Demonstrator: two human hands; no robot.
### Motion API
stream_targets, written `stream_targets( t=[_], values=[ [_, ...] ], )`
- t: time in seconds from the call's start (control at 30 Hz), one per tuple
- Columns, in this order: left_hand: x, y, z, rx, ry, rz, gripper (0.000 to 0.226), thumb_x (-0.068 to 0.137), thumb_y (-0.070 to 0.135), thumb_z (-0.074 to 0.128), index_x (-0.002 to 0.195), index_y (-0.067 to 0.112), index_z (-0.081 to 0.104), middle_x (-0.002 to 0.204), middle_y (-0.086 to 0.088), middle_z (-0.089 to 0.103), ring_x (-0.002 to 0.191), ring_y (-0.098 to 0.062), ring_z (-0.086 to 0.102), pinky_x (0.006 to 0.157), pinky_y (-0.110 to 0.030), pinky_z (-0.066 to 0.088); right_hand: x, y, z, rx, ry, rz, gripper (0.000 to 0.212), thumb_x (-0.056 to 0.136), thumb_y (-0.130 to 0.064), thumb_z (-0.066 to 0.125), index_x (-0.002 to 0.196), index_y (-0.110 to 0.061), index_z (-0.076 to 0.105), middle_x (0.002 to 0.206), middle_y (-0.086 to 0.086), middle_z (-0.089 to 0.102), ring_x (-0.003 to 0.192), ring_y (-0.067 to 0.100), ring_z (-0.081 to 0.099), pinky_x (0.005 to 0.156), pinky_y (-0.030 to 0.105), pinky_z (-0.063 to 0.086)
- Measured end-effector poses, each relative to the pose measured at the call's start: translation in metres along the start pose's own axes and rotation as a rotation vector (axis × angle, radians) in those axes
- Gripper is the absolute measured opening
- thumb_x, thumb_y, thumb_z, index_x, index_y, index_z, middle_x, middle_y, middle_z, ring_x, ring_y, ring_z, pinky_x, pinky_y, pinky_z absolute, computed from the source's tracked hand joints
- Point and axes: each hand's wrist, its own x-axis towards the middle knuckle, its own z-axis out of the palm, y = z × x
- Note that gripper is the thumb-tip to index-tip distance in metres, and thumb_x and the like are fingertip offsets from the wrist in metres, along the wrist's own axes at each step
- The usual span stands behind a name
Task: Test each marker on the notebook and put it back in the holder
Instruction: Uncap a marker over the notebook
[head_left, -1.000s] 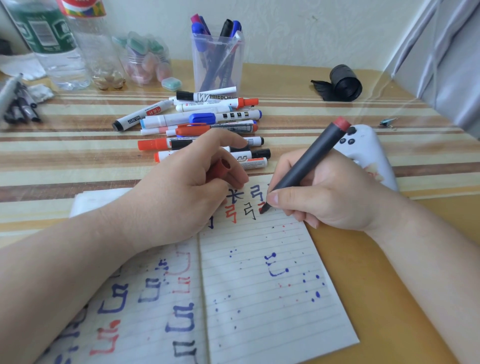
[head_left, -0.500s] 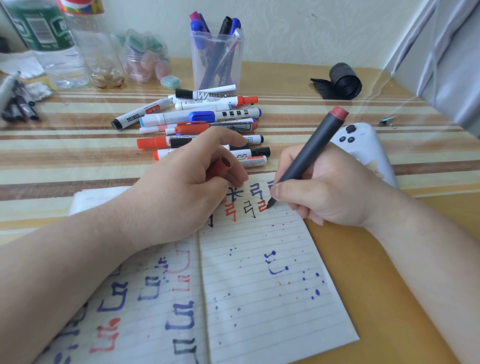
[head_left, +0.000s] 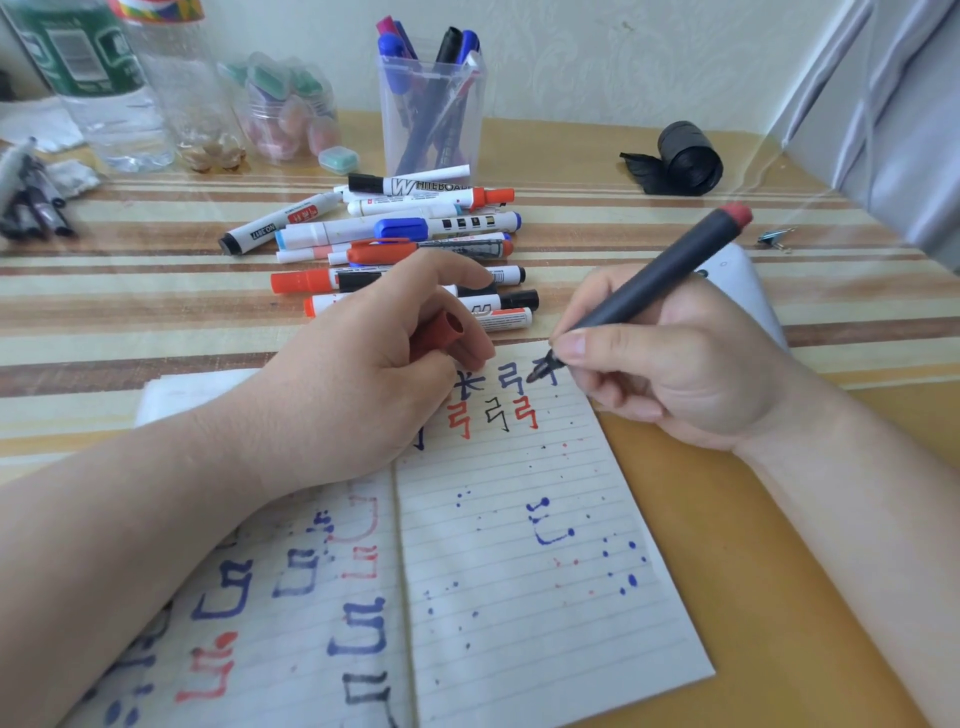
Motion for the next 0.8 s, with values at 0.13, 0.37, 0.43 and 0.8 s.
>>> stream_targets(
  t=[0.13,0.37,0.43,0.8],
  values=[
    [-0.002,0.001,0.0,0.012,-0.003,0.036,0.056,0.08,0.009,0.042,0.128,0.037,0.046,0.1,0.018,0.071,0.081,-0.005,0.065,0.076,-0.035,0.053,0.003,0.005,0.003,0.048,0.021,-0.08,0.009,0.08,-0.003,0.067,0.088,-0.004,0.066,0.051,0.006,0.042,0.045,0.016,0.034,0.043,0.019,0.027],
    [-0.005,0.003,0.003,0.055,-0.008,0.143,0.077,0.089,-0.011,0.043,0.15,0.034,0.028,0.103,0.013,0.069,0.073,0.005,0.062,0.065,-0.008,0.042,0.003,0.005,0.007,0.185,0.003,-0.142,0.025,0.075,-0.026,0.065,0.091,-0.009,0.075,0.064,0.011,0.058,0.052,0.021,0.047,0.04,0.019,0.025],
    [-0.005,0.003,0.004,0.067,-0.015,0.152,0.083,0.09,-0.015,0.044,0.152,0.035,0.025,0.104,0.012,0.068,0.077,0.005,0.062,0.065,-0.005,0.041,0.002,0.004,0.007,0.18,0.025,-0.157,0.024,0.075,-0.025,0.065,0.09,-0.007,0.072,0.065,0.013,0.061,0.051,0.023,0.05,0.038,0.019,0.025],
    [-0.006,0.006,0.004,0.137,-0.033,0.245,0.076,0.088,-0.003,0.044,0.154,0.03,0.025,0.11,0.015,0.067,0.1,-0.012,0.066,0.084,-0.033,0.054,-0.001,0.0,0.015,0.054,0.033,-0.203,0.01,0.085,-0.009,0.069,0.092,-0.004,0.065,0.075,0.019,0.071,0.056,0.028,0.059,0.039,0.023,0.033]
  ],
)
